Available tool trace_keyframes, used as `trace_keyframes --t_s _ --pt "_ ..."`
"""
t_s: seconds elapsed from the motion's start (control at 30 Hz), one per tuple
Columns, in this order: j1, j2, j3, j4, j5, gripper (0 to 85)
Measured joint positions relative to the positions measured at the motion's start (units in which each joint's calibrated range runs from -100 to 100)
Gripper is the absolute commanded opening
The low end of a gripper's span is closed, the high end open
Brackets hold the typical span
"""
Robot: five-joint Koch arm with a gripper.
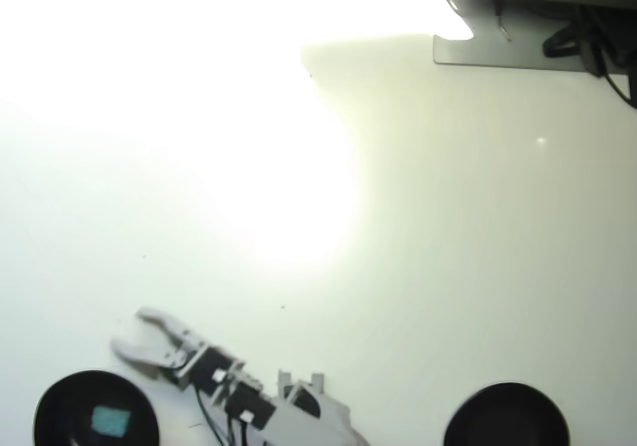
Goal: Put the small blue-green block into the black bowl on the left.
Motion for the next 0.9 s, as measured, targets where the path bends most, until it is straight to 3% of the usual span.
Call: trace_keyframes --t_s 0.17,0.63,0.9 --pt "-5.27 -5.56 -4.25 0.0 2.74 32.2" --pt "-21.2 -11.24 -14.5 -1.23 16.26 32.2" --pt "-26.03 -11.24 -22.53 -0.41 18.85 34.2"
